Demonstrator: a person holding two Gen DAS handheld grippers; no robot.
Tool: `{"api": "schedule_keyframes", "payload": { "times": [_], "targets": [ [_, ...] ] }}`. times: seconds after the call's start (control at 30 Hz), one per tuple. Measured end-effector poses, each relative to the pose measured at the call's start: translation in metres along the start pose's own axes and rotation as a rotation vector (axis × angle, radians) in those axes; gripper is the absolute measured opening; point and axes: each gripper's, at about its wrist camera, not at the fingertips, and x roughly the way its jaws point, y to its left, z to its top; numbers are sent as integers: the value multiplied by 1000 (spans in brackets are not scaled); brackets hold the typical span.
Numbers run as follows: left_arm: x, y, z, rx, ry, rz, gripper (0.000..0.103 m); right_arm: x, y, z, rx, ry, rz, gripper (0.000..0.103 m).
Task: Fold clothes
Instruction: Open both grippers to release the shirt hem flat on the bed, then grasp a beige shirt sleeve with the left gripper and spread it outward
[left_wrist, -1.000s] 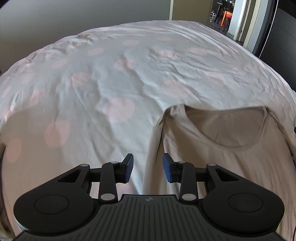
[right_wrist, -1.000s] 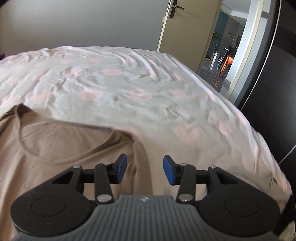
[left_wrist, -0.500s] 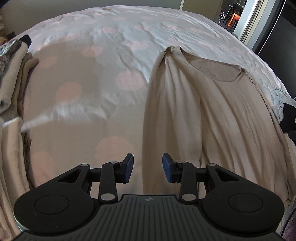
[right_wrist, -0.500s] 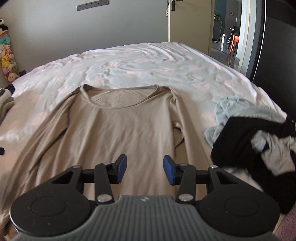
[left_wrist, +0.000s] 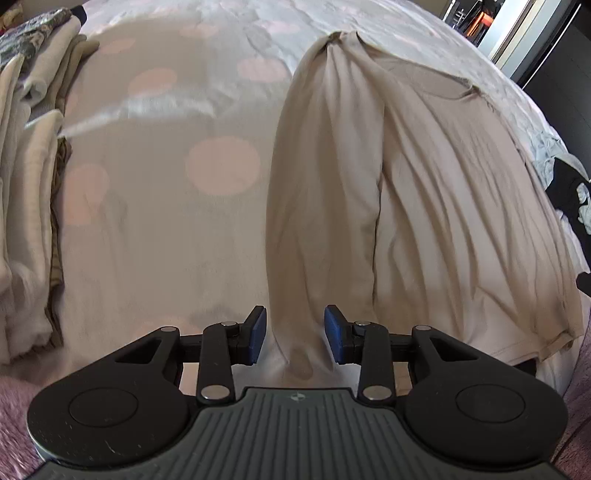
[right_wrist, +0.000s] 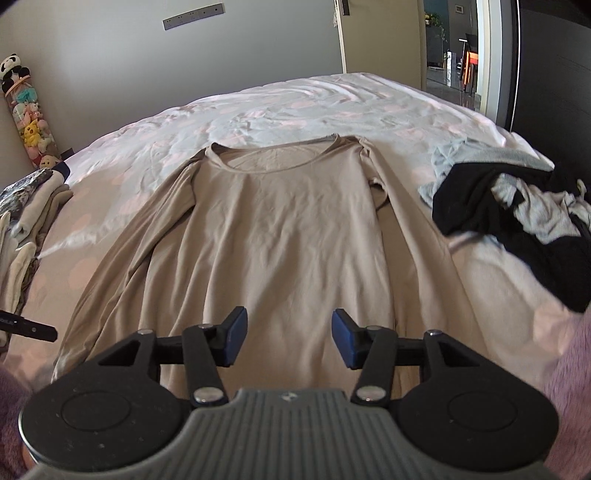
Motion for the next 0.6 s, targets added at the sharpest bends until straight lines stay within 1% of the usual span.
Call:
{"api": "schedule_keyframes", "payload": {
  "times": [0.1, 0.27, 0.37, 0.43, 0.47, 0.5, 0.53, 0.57, 0.6],
  "targets": [
    [7, 3, -6, -20, 13, 14, 32, -3, -3, -11, 5, 6, 5, 54],
    [23, 14, -14, -81, 43, -12, 32, -1, -8, -19, 27, -2, 18, 54],
    [27, 14, -20, -98, 32, -35, 32, 7, -9, -25, 32, 13, 19, 55],
    [27, 11, -20, -84, 26, -31, 32, 15, -10, -29, 33, 35, 16, 55],
    [27, 10, -21, -80, 20, -28, 29, 19, -11, -30, 39, 49, 15, 55],
    [26, 9, -22, -78, 12, -26, 23, 23, -12, -31, 44, 62, 15, 55],
    [26, 7, -24, -74, 3, -27, 7, 25, -13, -32, 53, 69, 17, 55],
    [25, 6, -25, -71, -6, -34, 1, 26, -14, -32, 61, 72, 18, 55],
    [22, 6, -27, -74, -20, -37, 1, 27, -15, -32, 65, 72, 16, 55]
  ]
}}
